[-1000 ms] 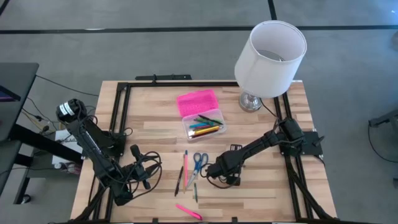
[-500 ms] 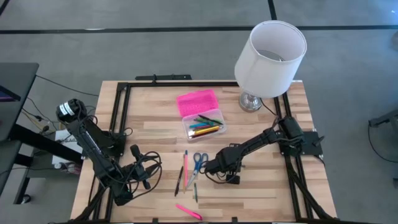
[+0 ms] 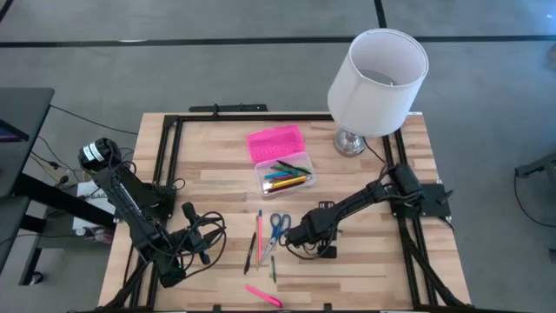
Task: Pick & place school supplies into a supply box
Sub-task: Put the right green crayon into the pink supply box
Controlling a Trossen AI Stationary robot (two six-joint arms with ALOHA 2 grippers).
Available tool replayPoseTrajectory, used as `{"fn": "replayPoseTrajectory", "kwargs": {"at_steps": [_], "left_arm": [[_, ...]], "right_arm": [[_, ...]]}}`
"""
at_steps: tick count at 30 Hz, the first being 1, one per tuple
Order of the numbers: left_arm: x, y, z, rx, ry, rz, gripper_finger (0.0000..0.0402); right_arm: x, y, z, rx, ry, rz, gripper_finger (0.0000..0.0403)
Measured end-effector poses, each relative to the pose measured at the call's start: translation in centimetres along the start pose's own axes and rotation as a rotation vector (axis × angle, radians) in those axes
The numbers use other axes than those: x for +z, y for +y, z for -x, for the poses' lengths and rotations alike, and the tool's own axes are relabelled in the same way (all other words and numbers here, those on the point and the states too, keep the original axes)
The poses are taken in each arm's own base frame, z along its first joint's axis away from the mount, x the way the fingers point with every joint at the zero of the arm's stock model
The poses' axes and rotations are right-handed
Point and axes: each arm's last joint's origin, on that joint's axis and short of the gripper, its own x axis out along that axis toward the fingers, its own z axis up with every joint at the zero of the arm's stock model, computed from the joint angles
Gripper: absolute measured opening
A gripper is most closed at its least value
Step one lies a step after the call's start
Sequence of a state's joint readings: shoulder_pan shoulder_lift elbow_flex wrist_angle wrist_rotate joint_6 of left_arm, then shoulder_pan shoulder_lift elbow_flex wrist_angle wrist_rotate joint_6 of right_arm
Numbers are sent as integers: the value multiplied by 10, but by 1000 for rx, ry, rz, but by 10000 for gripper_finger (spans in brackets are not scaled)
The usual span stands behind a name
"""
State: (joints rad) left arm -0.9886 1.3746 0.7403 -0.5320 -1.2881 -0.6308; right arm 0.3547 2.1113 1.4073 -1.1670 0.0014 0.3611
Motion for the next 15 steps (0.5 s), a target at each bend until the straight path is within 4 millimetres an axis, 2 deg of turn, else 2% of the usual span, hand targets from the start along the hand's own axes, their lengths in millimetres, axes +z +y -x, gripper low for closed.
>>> {"fn": "replayPoseTrajectory", "kwargs": {"at_steps": [6,10,15], "left_arm": [[0,0,0,0,0,0,130],[0,0,0,0,0,-1,130],[0,0,0,0,0,-1,130]], "right_arm": [[2,16,9,-162,-104,143,4],[2,21,15,-264,-159,163,2],[2,24,20,-300,-183,172,1]]}}
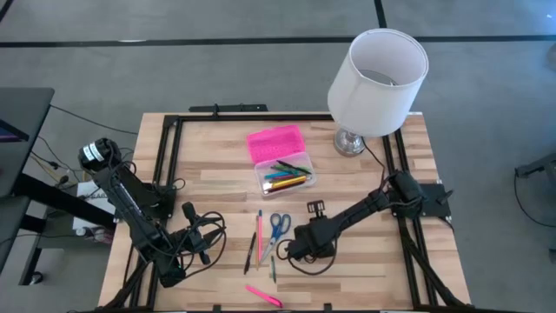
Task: Pick & place school supplies into a supply box
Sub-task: Put the right green crayon into the pink supply box
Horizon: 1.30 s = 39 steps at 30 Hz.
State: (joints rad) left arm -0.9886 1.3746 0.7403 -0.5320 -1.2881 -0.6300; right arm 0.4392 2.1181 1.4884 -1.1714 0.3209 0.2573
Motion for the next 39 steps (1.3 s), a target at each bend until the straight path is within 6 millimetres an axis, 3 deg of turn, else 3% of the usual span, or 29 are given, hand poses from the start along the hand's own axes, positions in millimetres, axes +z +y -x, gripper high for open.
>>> {"fn": "replayPoseTrajectory", "kwargs": {"at_steps": [8,14,21,26,34,39], "left_arm": [[0,0,0,0,0,-1,130],[0,0,0,2,-1,-12,130],[0,0,0,2,-1,-12,130],[0,0,0,-4,3,-12,130],[0,0,0,-18,14,-12,130],[0,-1,0,-19,14,-12,130]], "right_arm": [[1,-11,15,-171,-14,13,2],[16,-46,23,-341,-79,-27,3],[35,-109,8,-320,-122,-89,6],[41,-143,-6,-234,-156,-90,6],[40,-168,-16,-170,-162,-114,10],[40,-178,-20,-116,-184,-163,48]]}}
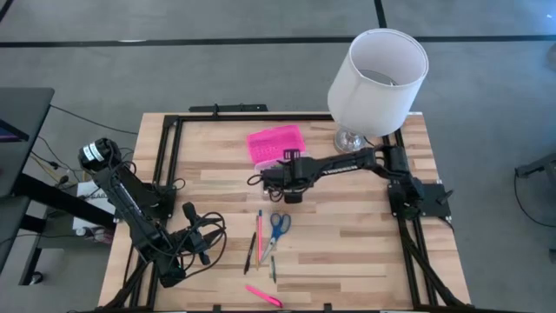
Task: Pick & place school supplies into a supply box
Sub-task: Put the right green crayon into the pink supply box, then put the black pen into the pink supply box
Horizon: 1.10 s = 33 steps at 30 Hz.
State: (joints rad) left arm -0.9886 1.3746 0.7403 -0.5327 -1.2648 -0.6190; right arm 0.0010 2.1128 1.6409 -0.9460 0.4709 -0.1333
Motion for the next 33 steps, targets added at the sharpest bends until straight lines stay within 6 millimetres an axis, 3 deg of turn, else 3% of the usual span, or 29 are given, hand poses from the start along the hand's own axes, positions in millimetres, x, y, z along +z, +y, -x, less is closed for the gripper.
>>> {"fn": "replayPoseTrajectory", "kwargs": {"at_steps": [7,13,23,33], "left_arm": [[0,0,0,1,0,1,130],[0,0,0,1,-1,4,130],[5,-3,-1,-19,-14,87,130],[11,-6,-9,-88,29,170,130]], "right_arm": [[-3,0,0,-9,24,-48,112],[-12,16,24,-74,69,-57,133],[-30,64,111,-69,-112,-52,123],[-68,100,190,-82,-338,0,115]]}}
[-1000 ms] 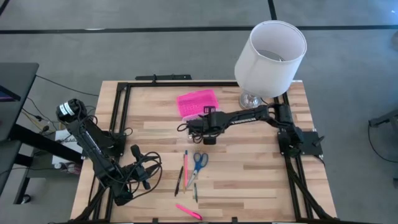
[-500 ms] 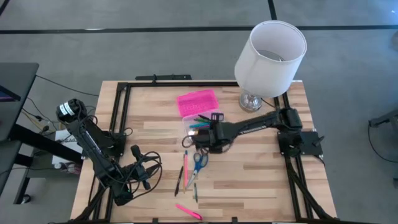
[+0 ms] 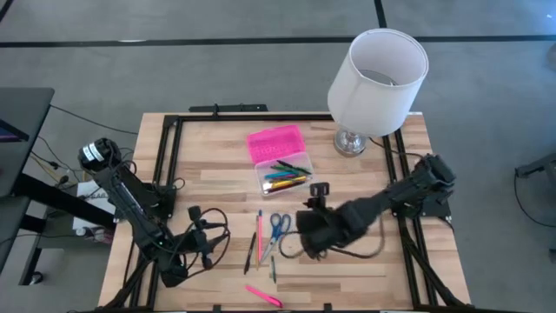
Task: Pick & place school supplies into a supply box
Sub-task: Put the black pen into the pink supply box
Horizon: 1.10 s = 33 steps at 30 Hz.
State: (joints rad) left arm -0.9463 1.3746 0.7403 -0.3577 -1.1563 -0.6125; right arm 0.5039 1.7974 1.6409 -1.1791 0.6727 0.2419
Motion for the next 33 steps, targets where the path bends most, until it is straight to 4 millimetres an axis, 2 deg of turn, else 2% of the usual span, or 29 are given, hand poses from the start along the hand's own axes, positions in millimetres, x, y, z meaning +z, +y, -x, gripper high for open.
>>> {"fn": "replayPoseTrajectory", "kwargs": {"at_steps": [7,13,16,19,26,33], "left_arm": [[12,-3,-16,-113,46,171,130],[14,-7,-30,-130,58,230,130],[18,-5,-38,-169,79,293,130],[22,-4,-43,-207,86,348,130],[26,-4,-45,-216,70,412,130],[14,-14,-63,-226,179,517,130]], "right_arm": [[-30,9,47,-121,-164,4,115],[-70,9,67,-134,-313,-32,115],[-89,1,68,-114,-380,-36,115],[-107,-15,67,-70,-449,-68,115],[-148,-49,54,85,-696,-119,109],[-176,-53,35,40,-973,-227,97]]}}
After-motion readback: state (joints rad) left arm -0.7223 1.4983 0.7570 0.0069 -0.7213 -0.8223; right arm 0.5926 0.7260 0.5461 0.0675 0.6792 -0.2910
